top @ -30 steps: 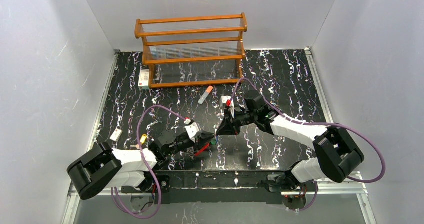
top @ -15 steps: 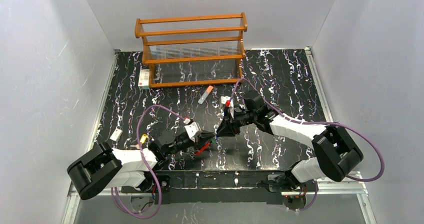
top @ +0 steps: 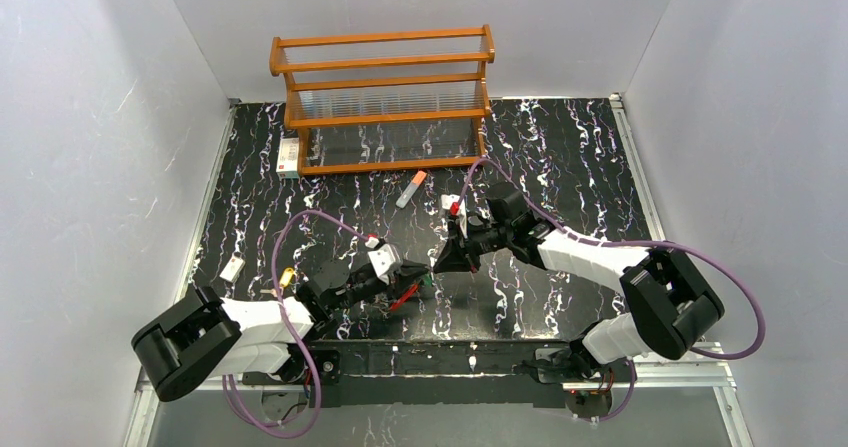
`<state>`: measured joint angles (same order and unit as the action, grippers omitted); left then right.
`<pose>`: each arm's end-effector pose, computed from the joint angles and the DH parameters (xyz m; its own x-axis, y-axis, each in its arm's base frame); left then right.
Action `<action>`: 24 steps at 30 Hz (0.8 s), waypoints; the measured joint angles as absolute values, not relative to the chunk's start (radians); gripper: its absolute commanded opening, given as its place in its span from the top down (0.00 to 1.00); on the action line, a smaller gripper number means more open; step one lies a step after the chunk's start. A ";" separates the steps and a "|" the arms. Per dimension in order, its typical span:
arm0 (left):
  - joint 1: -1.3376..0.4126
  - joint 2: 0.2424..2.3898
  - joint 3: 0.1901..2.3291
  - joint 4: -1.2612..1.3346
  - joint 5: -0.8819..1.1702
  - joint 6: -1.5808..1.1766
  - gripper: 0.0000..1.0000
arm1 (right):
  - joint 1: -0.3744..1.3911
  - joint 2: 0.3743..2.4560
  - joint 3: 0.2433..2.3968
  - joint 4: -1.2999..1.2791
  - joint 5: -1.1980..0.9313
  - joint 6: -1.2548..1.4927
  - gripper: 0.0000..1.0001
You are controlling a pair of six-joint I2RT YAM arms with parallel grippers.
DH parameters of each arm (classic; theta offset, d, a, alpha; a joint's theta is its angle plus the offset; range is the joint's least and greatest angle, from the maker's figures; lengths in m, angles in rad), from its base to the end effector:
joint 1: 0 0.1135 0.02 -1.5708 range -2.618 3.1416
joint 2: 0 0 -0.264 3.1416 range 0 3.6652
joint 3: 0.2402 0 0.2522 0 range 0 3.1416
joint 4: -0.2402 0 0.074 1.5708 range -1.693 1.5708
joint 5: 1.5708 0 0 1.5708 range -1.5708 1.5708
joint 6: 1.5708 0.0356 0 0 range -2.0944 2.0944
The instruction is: Put the keys on the keyring
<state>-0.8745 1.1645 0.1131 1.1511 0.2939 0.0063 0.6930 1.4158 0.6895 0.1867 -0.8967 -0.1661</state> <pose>0.1184 -0.1577 0.1839 0.0696 -0.0739 -0.9948 0.9188 0.3932 0.0351 0.2013 0.2033 0.2071 -0.2387 -0.3323 -0.9125 -0.9672 -0.0030 0.2540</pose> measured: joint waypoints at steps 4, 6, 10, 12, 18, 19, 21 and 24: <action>-0.875 1.155 0.109 1.151 0.294 0.006 1.00 | 0.693 1.417 0.679 0.184 -0.894 -0.178 0.99; -0.875 1.154 0.108 1.150 0.294 0.006 1.00 | 0.693 1.425 0.677 0.183 -0.893 -0.184 0.99; -0.875 1.153 0.106 1.147 0.294 0.006 1.00 | 0.693 1.454 0.677 0.180 -0.893 -0.191 0.99; -0.875 1.152 0.106 1.150 0.294 0.006 1.00 | 0.693 1.468 0.677 0.171 -0.893 -0.191 0.99; -0.875 1.150 0.106 1.152 0.294 0.006 1.00 | 0.693 1.482 0.678 0.168 -0.902 -0.186 0.99; -0.875 1.150 0.106 1.152 0.294 0.006 1.00 | 0.693 1.483 0.678 0.170 -0.906 -0.183 0.99; -0.875 1.150 0.106 1.152 0.294 0.006 1.00 | 0.693 1.488 0.678 0.178 -0.913 -0.178 0.99; -0.875 1.150 0.106 1.152 0.294 0.006 1.00 | 0.693 1.487 0.678 0.181 -0.916 -0.175 0.83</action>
<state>-0.8745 1.1496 0.1062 1.1522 0.2939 0.0063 0.6933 1.4872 0.6785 0.1810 -0.9161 -0.1753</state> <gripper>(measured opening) 0.016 0.033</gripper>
